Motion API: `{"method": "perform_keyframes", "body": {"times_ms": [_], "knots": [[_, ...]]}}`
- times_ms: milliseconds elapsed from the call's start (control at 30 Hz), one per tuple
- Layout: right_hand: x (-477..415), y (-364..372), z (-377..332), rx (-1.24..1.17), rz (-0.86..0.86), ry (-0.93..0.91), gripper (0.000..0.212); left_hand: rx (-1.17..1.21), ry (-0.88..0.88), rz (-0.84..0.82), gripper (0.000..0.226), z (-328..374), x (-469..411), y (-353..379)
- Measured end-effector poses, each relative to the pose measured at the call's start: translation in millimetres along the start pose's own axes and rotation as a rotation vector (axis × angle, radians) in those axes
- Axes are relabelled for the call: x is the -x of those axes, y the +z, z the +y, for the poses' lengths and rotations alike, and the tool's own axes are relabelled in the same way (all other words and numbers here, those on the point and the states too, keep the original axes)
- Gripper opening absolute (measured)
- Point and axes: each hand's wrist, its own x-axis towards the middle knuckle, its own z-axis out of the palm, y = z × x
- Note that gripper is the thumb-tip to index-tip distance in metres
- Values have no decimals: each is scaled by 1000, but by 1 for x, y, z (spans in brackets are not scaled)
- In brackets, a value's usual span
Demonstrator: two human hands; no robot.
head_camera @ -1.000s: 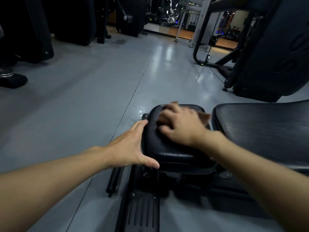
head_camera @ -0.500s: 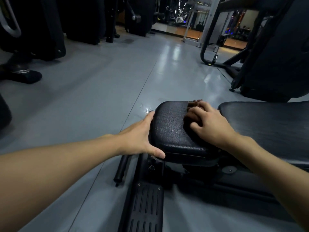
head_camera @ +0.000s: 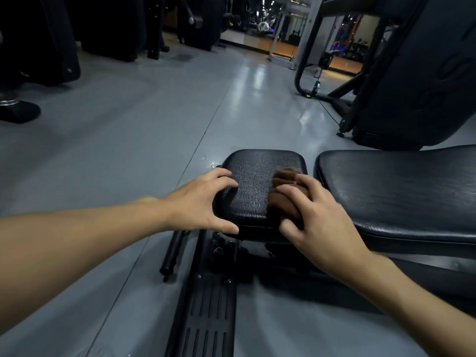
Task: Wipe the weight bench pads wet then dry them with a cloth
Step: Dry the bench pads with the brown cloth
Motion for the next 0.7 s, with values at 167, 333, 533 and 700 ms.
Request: {"method": "perform_keyframes", "body": {"times_ms": [167, 333, 533, 700], "knots": [[6, 4, -3, -47, 24, 178, 55, 79, 71, 110, 56, 22, -21, 7], [-27, 14, -3, -68, 10, 275, 50, -35, 64, 164, 36, 23, -39, 21], [-100, 15, 17, -144, -48, 451, 44, -70, 62, 215, 23, 22, -47, 27], [-116, 18, 24, -145, -56, 427, 42, -101, 58, 232, 25, 24, -47, 30]]}}
